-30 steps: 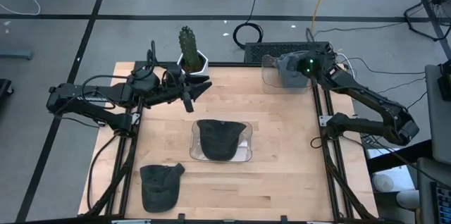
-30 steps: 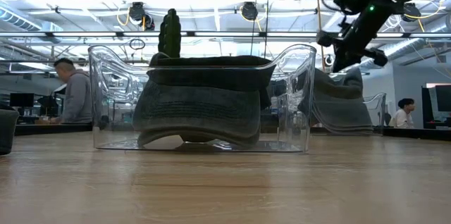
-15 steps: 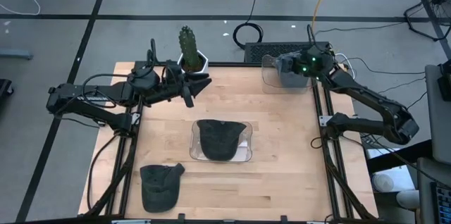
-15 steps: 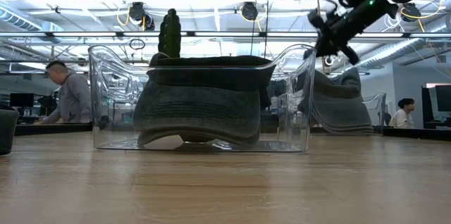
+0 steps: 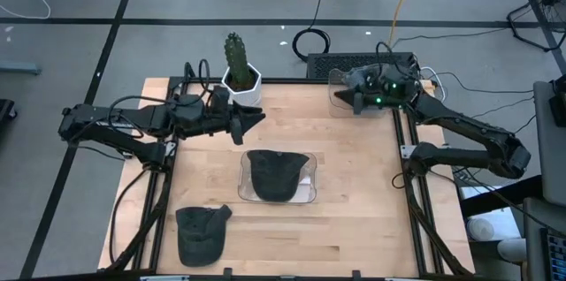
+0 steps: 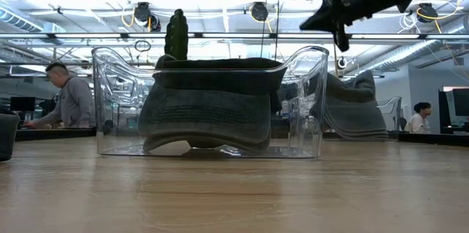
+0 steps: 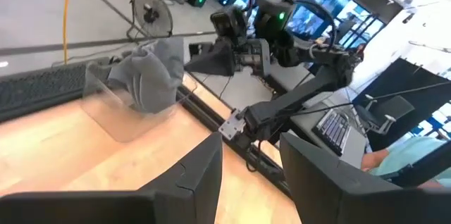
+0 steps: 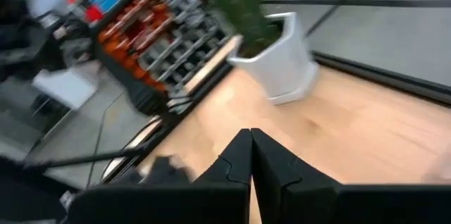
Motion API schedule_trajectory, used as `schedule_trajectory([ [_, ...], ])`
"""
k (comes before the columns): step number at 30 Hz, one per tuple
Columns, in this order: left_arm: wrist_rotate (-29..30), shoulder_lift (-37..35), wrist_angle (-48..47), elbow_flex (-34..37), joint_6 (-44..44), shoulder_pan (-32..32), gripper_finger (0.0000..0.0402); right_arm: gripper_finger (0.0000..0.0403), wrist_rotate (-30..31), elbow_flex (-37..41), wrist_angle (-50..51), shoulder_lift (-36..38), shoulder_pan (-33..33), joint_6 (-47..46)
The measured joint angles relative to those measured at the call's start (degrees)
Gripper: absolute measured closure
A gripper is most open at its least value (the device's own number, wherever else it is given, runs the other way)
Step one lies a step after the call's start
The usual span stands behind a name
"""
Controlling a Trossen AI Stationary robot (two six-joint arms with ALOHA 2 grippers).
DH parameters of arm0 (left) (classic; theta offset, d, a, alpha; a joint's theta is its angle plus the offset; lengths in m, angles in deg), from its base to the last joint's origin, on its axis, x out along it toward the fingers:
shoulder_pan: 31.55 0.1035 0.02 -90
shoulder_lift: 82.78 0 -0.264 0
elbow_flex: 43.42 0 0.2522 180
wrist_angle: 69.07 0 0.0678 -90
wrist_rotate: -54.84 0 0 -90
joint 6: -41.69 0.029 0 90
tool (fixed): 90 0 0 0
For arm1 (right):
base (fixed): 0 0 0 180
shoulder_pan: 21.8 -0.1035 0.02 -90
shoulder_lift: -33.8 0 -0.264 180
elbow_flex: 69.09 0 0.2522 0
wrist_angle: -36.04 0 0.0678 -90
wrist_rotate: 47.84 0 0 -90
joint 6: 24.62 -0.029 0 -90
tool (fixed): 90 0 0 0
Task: Pick & Place hat
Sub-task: Put the black cap into the bottom transparent bin
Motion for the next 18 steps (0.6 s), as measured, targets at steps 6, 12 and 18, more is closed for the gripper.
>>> schedule_trajectory([
  [6,3.6,0.0,-8.5,-6.7,6.1,-0.3,0.025,0.0403,4.1,0.0,-3.7,0.0,-9.0,1.8],
  [12,9.1,0.4,-22.2,-14.1,6.7,-0.2,0.025,0.0403,4.4,0.0,-0.7,0.2,-14.7,3.8],
  [18,3.0,1.1,-35.4,-17.0,2.1,-2.8,0.025,0.0403,0.1,0.0,6.0,0.0,-18.8,10.1],
])
